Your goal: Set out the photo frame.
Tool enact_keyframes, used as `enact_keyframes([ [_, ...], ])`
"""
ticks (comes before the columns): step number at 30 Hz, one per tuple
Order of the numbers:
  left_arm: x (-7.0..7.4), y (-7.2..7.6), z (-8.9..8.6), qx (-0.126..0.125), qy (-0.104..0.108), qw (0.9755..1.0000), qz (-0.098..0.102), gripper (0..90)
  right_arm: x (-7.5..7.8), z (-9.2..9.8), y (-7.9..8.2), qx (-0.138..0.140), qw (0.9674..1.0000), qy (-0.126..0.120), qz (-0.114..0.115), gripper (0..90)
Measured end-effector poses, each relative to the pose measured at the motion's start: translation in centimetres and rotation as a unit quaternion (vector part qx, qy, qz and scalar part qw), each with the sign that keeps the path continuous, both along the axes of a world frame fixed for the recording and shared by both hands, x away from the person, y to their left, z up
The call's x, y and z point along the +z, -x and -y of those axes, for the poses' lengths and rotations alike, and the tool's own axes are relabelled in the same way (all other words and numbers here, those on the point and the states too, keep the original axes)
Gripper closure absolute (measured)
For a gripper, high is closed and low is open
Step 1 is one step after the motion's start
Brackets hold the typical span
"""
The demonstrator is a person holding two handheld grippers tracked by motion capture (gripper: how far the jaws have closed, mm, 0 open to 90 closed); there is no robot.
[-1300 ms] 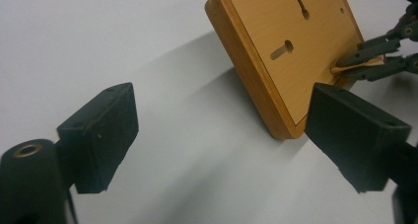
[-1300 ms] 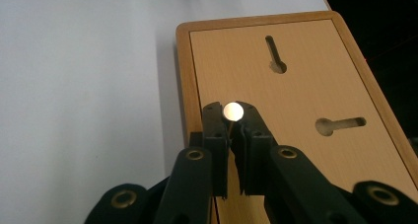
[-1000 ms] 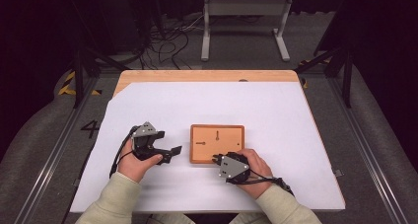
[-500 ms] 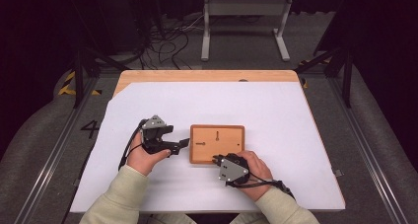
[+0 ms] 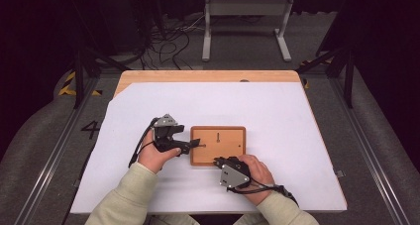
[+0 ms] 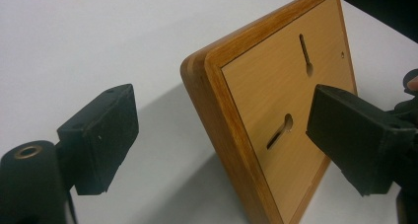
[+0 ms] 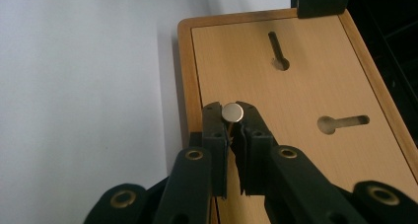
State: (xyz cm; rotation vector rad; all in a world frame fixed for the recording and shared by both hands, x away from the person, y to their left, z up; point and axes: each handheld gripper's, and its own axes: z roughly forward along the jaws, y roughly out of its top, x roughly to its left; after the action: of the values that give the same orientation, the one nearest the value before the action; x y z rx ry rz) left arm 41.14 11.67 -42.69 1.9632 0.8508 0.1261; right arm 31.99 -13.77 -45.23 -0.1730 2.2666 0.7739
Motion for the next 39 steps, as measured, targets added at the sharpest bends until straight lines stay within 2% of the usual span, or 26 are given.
enact_keyframes([
  [1, 0.0, 0.0, 0.0, 0.0, 0.0, 1.0, 0.0, 12.4, -0.2, -0.2, 0.2, -0.012, 0.9997, -0.02, 0.005, 83.9],
  [4, -0.2, -0.3, 0.6, -0.013, -0.002, 0.9999, -0.001, 12.1, -0.3, -0.3, 0.4, -0.014, 0.9997, -0.017, 0.015, 83.8],
  [5, -0.3, -0.4, 0.9, -0.019, 0.0, 0.9998, -0.01, 11.7, -0.3, -0.3, 0.5, -0.014, 0.9997, -0.015, 0.015, 83.9],
  [6, -0.3, -0.4, 0.9, -0.019, 0.0, 0.9998, -0.01, 10.6, -0.3, -0.3, 0.5, -0.014, 0.9997, -0.015, 0.015, 83.9],
  [7, -0.4, -0.4, 1.0, -0.023, 0.001, 0.9996, -0.013, 10.6, -0.2, -0.2, 0.5, -0.003, 0.9998, 0.005, 0.018, 83.9],
  [11, -0.8, -0.7, 1.6, -0.042, -0.003, 0.9989, -0.02, 8.0, -0.3, -0.2, 0.6, -0.004, 0.9997, 0.004, 0.023, 83.9],
  [12, -0.8, -0.8, 1.8, -0.045, -0.002, 0.9987, -0.025, 7.5, -0.5, -0.3, 0.8, -0.018, 0.9993, -0.017, 0.027, 83.8],
  [16, -1.1, -1.1, 2.2, -0.052, -0.003, 0.9981, -0.032, 7.4, -0.6, -0.3, 1.0, -0.017, 0.9992, -0.01, 0.035, 83.7],
  [17, -1.2, -1.2, 2.5, -0.057, 0.001, 0.9976, -0.039, 7.4, -0.7, -0.3, 1.1, -0.017, 0.9991, -0.009, 0.037, 83.7],
  [23, -1.4, -1.5, 2.8, -0.066, 0.003, 0.997, -0.04, 9.9, -0.7, -0.2, 1.2, -0.016, 0.9991, 0.0, 0.039, 83.7],
  [26, -1.7, -1.7, 3.0, -0.081, 0.002, 0.9959, -0.039, 12.0, -0.7, -0.2, 1.3, -0.015, 0.999, 0.0, 0.042, 83.7],
  [28, -1.8, -1.7, 3.2, -0.086, 0.003, 0.9951, -0.048, 12.4, -0.7, -0.2, 1.3, -0.015, 0.999, 0.0, 0.042, 83.7],
  [29, -1.9, -1.7, 3.3, -0.089, 0.003, 0.9949, -0.048, 12.4, -0.9, -0.3, 1.3, -0.022, 0.9987, -0.011, 0.045, 83.6],
  [33, -2.1, -1.6, 3.7, -0.106, 0.005, 0.9931, -0.05, 15.3, -0.9, -0.3, 1.4, -0.023, 0.9987, -0.012, 0.045, 83.6],
  [36, -2.3, -1.6, 4.1, -0.115, -0.003, 0.9921, -0.05, 18.2, -0.9, -0.3, 1.4, -0.022, 0.9987, -0.012, 0.044, 83.5],
  [39, -2.4, -1.8, 4.0, -0.121, 0.011, 0.9904, -0.065, 20.7, -0.9, -0.2, 1.4, -0.018, 0.9989, -0.01, 0.041, 83.0],
])
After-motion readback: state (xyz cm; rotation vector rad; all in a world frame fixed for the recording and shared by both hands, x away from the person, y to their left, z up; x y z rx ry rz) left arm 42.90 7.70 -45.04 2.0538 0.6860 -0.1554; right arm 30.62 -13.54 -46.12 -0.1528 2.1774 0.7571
